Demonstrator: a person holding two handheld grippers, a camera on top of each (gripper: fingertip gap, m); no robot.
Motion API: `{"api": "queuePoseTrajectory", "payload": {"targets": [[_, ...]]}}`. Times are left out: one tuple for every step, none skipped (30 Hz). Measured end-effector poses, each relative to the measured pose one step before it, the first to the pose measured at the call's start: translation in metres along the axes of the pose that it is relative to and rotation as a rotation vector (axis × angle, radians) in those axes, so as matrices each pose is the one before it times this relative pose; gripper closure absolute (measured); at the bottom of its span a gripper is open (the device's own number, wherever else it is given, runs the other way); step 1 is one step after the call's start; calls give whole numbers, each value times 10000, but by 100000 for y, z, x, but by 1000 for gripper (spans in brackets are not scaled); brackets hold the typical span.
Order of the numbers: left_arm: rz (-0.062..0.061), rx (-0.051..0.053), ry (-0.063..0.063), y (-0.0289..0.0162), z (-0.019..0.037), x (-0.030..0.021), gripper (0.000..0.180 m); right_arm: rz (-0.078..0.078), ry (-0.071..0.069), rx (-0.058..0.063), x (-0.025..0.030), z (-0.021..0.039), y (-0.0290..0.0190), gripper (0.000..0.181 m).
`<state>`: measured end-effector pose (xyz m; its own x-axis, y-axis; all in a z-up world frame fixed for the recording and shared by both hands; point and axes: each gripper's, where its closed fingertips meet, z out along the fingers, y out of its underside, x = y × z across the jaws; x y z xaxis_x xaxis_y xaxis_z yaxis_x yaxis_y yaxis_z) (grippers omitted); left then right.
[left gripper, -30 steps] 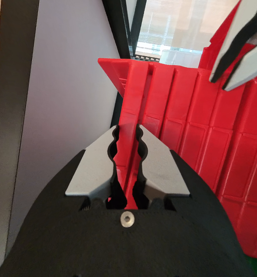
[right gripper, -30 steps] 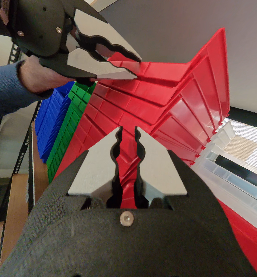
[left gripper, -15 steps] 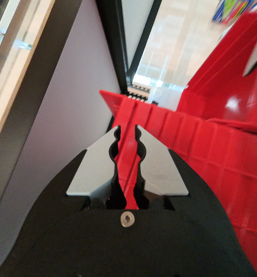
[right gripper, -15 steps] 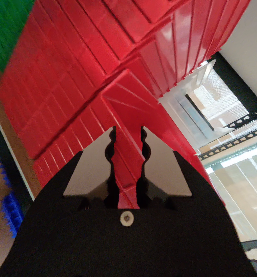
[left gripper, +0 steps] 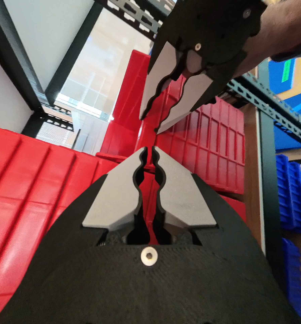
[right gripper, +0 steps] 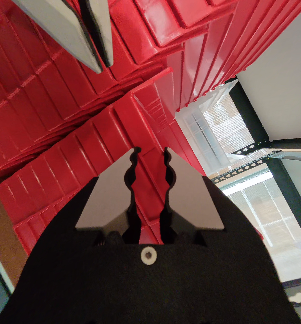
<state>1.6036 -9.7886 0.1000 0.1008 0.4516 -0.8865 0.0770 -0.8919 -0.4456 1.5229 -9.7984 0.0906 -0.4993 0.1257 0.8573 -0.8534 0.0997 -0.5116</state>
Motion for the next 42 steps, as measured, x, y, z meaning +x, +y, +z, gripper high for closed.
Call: {"api": "queuePoseTrajectory", "payload": {"targets": [[-33,-30,35,190,218,133,177,-33,77,57,41,182,40,153],[52,-78,-39,277,162,29,177,-44,68,61,8,101,-39,153],[-92,3,105,226,135,235,178,72,31,30,13,135,-49,153],[-254,26,194,265,131,353,178,130,-48,15,48,79,-37,153],[-210,-1,223,429,74,544,178,43,-71,-14,75,-4,-10,153],[-119,-79,274,450,69,722,178,23,-118,-16,-20,-83,7,153],[-50,-29,217,415,-102,776,176,74,-194,133,-132,-260,-166,155],[-42,215,202,128,-406,868,176,70,-275,321,-265,-585,-428,162],[-158,193,571,234,-543,1495,176,243,-202,187,-192,-710,-302,156],[-353,-47,421,689,-419,1368,175,349,-264,90,-429,-746,-132,149],[-407,-87,343,997,-414,1367,170,202,-348,229,-870,-881,-187,149],[-349,1,581,1074,-456,1881,170,55,-374,360,-1197,-908,-281,151],[-391,-174,597,1435,-345,2008,170,149,-674,329,-1783,-757,-209,152],[-452,-325,86,1756,-224,1316,168,208,-1074,219,-2564,-438,-17,156],[-375,-206,448,1711,-190,1944,167,101,-1189,159,-3041,-53,94,158],[-515,-159,518,1817,-27,2059,170,86,-1036,135,-2976,427,171,161],[-702,-124,204,2014,226,1534,169,287,-955,1,-2731,969,549,161],[-815,-42,341,2011,391,1658,169,488,-897,-230,-2372,1440,1244,163],[-838,-68,157,2133,584,1228,170,473,-732,-324,-1849,1705,1764,163],[-699,-96,-138,2292,675,654,169,455,-515,-194,-1266,1870,1829,162],[-749,-10,13,2187,866,765,169,497,-744,-57,-1406,1998,1685,162],[-897,70,83,2100,916,599,168,479,-792,-21,-1309,2185,1575,162],[-753,28,-189,2115,854,107,168,390,-534,11,-816,2283,1389,161],[-706,18,-157,2126,868,213,167,176,-486,147,-748,2194,1051,162],[-759,83,-171,1929,749,136,168,-33,-314,69,-522,2035,1006,163],[-657,239,-385,1645,635,-21,168,-185,-236,-201,-379,1918,1204,161],[-654,278,-251,1385,489,287,168,-252,-342,-237,-601,1716,995,161],[-648,227,-284,1339,392,319,168,-130,-387,-40,-675,1393,444,161],[-536,210,-408,1305,264,275,168,1,-419,96,-687,1070,20,161],[-558,160,-411,1318,137,314,168,-11,-357,83,-546,851,-101,161],[-627,98,-256,1509,186,476,168,-26,-326,7,-469,773,-46,161],[-572,21,-181,1640,98,559,168,11,-370,-79,-508,753,16,161],[-441,-54,-145,1706,109,664,168,-37,-398,-82,-579,696,-45,161],[-375,-53,-143,1624,1,717,168,-154,-410,-56,-701,683,-160,162],[-434,8,-53,1411,-75,893,168,-229,-447,-35,-837,711,-256,162],[-477,93,-12,1192,-176,1091,168,-246,-462,-3,-899,788,-380,164],[-415,139,-125,1036,-325,1091,168,-256,-445,47,-929,862,-511,165],[-333,160,-228,1000,-434,1145,170,-256,-423,92,-973,942,-690,165],[-341,78,-222,1170,-516,1239,170,-266,-422,143,-1064,989,-903,166],[-349,-45,-246,1446,-603,1306,170,-296,-446,197,-1248,1013,-1141,166],[-293,-42,-310,1500,-751,1356,170,-340,-466,273,-1450,1044,-1362,167],[-262,39,-391,1504,-980,1369,171,-333,-445,328,-1566,1141,-1453,167]]}}
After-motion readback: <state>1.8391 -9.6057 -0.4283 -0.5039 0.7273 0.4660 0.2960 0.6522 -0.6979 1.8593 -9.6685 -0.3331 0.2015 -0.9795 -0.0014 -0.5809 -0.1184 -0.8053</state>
